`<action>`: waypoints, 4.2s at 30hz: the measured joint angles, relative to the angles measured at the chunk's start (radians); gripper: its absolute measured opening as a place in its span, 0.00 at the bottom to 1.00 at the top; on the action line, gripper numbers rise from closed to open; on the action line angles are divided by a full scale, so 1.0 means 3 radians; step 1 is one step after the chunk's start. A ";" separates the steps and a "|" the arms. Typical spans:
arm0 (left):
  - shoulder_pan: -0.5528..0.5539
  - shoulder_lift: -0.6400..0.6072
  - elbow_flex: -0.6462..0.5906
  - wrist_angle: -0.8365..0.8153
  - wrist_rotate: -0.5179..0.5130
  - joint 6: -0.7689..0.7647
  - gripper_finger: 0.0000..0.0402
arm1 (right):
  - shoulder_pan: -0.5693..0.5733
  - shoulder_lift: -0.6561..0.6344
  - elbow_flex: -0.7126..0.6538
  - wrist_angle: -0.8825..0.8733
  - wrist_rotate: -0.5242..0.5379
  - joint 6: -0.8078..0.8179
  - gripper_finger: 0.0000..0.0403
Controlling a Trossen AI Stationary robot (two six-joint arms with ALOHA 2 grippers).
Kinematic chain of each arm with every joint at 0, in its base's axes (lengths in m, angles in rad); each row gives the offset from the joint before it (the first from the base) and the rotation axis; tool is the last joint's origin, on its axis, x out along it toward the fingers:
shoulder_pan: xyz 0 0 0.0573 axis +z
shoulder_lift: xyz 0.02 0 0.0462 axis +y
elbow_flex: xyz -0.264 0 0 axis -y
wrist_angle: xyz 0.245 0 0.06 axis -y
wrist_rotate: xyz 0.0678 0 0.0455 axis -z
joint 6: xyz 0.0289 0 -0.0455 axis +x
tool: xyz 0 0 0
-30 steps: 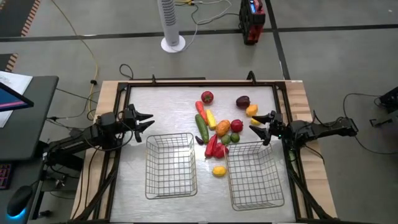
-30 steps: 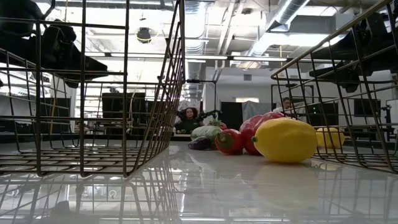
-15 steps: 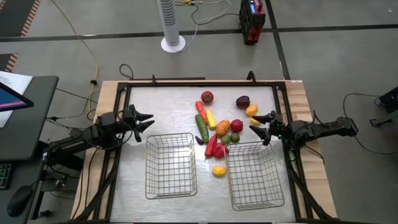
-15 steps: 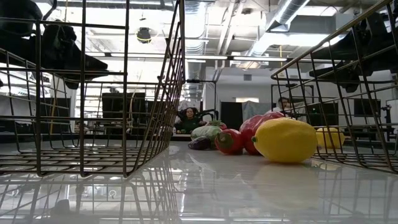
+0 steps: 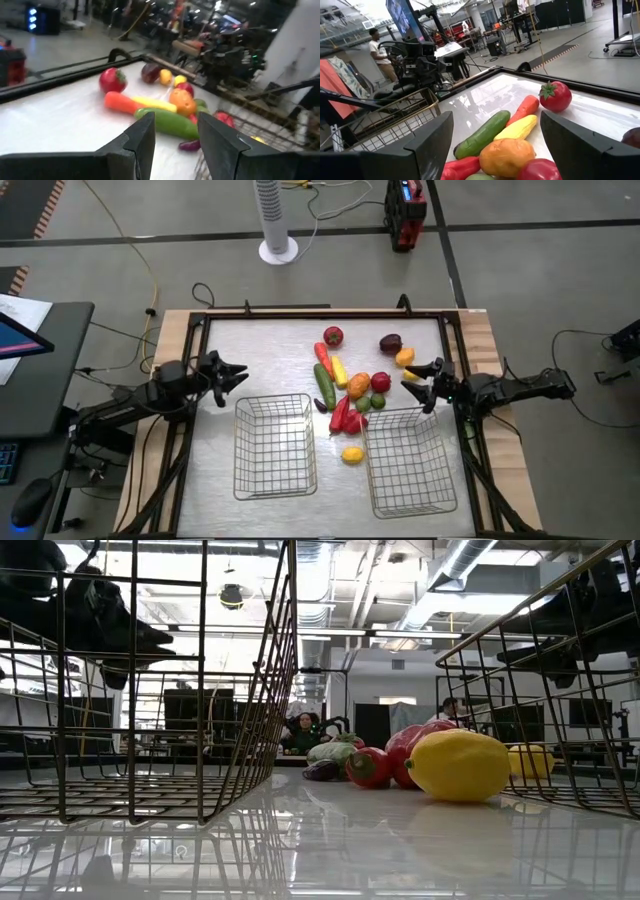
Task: Sort produce into baskets
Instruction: Put the yellow corn into the right wire basket
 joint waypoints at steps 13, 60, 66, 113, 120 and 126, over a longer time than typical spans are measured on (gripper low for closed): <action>-0.0001 0.0000 0.0008 0.1293 0.0370 -0.0058 0.33 | -0.0440 0.0050 0.0260 -0.0344 0.0101 -0.0034 0.81; -0.0003 0.0586 0.0837 0.0759 -0.0119 0.0248 0.33 | -0.1536 0.5214 0.4098 -0.2295 -0.1475 -0.0468 0.81; -0.0004 0.0578 0.0837 0.0628 -0.0068 0.0197 0.33 | -0.1440 0.5862 0.4492 -0.2614 -0.1472 -0.0326 0.81; -0.0005 0.0556 0.0837 0.0468 -0.0181 0.0243 0.33 | -0.1579 0.6855 0.5456 -0.3561 -0.1554 -0.0539 0.40; -0.0006 0.0556 0.0837 0.0315 -0.0098 0.0158 0.33 | -0.1442 0.6778 0.5955 -0.4082 -0.1264 -0.0583 0.39; -0.0008 0.0556 0.0837 0.0266 -0.0097 0.0126 0.33 | -0.1129 0.6560 0.6263 -0.4404 -0.1210 -0.0534 0.39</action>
